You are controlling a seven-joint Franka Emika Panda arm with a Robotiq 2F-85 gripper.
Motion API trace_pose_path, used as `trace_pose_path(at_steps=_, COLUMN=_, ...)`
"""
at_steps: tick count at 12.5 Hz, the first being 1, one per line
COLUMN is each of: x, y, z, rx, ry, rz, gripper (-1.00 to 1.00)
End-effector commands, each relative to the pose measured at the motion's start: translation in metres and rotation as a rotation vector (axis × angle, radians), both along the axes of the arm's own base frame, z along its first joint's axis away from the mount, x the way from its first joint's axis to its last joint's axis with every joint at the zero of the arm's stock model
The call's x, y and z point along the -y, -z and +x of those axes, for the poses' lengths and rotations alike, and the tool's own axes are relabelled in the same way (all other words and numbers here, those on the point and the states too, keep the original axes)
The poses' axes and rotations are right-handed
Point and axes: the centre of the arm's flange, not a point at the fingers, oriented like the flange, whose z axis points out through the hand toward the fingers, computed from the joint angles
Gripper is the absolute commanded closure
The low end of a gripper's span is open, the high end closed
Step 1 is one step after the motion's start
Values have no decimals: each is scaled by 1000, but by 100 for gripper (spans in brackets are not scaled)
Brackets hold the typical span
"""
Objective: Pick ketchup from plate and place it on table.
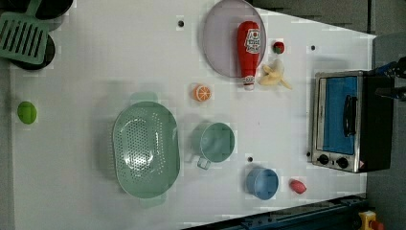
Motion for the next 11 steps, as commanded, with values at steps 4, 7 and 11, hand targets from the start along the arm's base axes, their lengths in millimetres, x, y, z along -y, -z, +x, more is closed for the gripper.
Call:
trace_pose_path(at_steps=4, x=12, y=-1, z=-42, rx=-87, ry=94, rz=21, gripper=-100)
trace_pose_path(at_steps=7, x=-3, y=34, z=-22, rx=-117, ry=59, rz=23, gripper=-100)
trace_pose_path(at_steps=11, x=-26, y=94, z=11, rx=-131, ry=-60, rz=35, gripper=-100)
